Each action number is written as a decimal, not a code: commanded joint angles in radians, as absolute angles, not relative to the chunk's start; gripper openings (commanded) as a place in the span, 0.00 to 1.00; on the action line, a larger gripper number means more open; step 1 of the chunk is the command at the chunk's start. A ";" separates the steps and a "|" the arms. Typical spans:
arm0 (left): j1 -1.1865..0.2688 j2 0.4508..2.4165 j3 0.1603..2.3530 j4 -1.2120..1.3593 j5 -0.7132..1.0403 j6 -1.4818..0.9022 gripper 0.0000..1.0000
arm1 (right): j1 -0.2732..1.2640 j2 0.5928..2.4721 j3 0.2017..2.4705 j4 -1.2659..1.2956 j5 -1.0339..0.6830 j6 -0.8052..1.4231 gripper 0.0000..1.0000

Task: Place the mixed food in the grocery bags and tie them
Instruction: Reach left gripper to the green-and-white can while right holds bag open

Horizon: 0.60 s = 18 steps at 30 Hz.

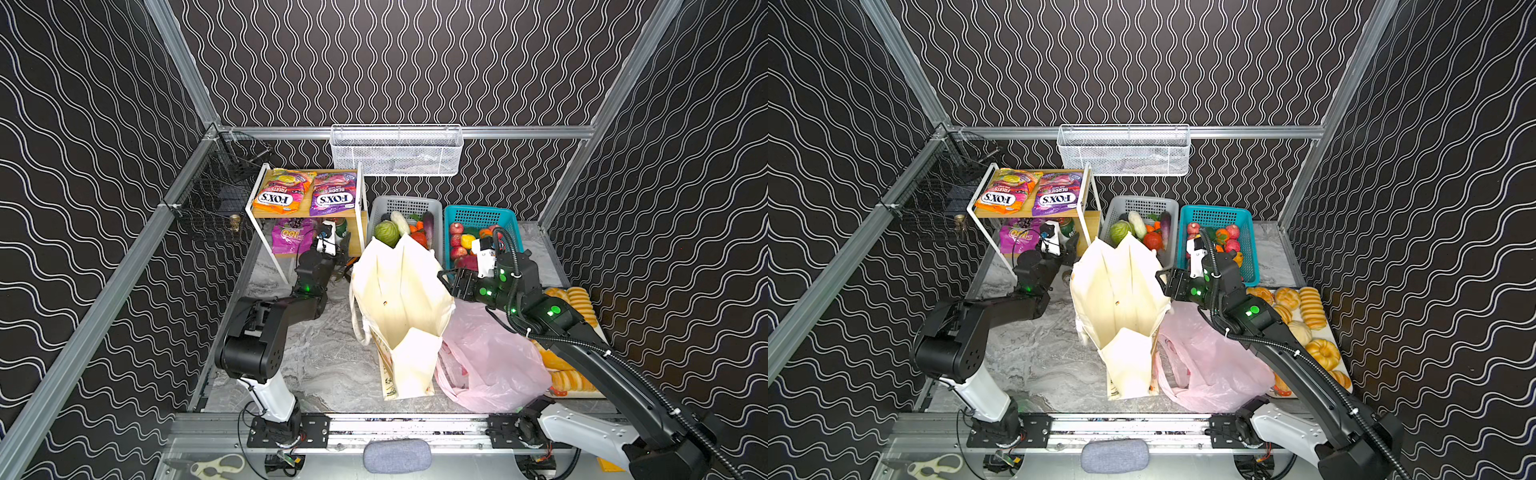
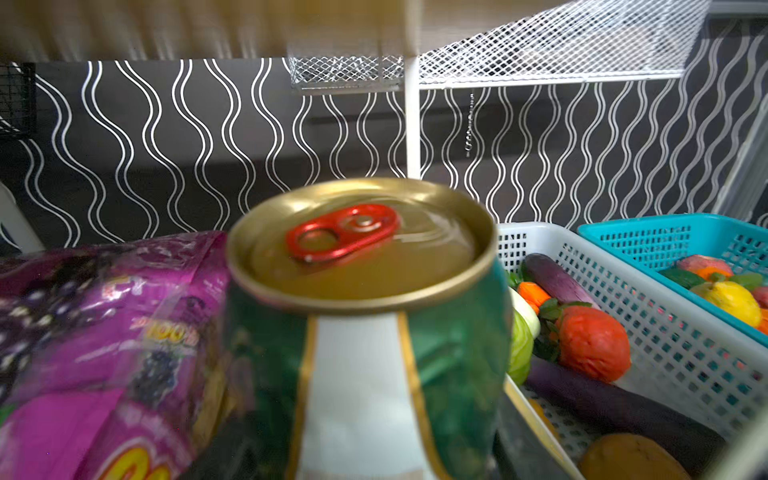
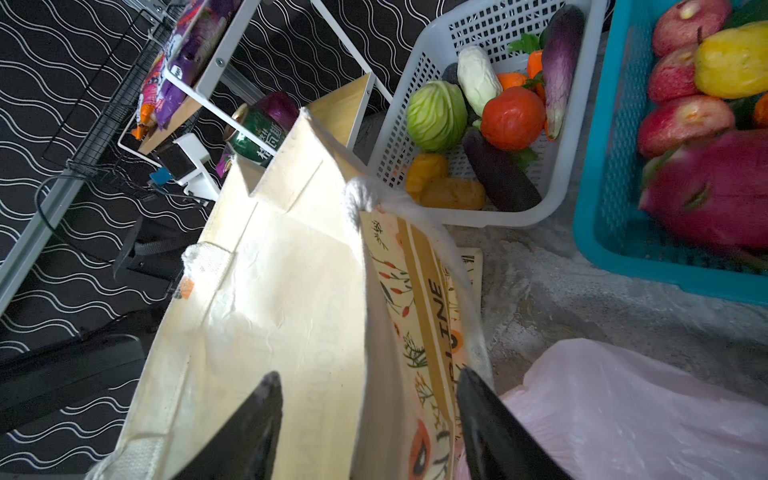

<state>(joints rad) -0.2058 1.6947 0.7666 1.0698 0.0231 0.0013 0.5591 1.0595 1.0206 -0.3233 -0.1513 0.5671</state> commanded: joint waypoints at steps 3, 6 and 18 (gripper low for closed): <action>-0.221 1.608 0.685 1.123 0.006 0.020 0.42 | 0.559 1.046 1.017 -0.299 -0.143 0.567 0.68; -0.223 1.551 0.631 1.129 0.001 0.005 0.39 | 0.560 1.049 1.023 -0.293 -0.149 0.565 0.68; -0.224 1.041 0.547 0.678 0.016 -0.054 0.32 | 0.559 1.085 1.167 -0.321 -0.233 0.421 0.68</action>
<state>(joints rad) -0.2226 1.1572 0.5209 0.8322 0.0132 -0.0181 0.5591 1.0824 1.1339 -0.3267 -0.1925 0.4927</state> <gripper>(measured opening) 0.637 0.682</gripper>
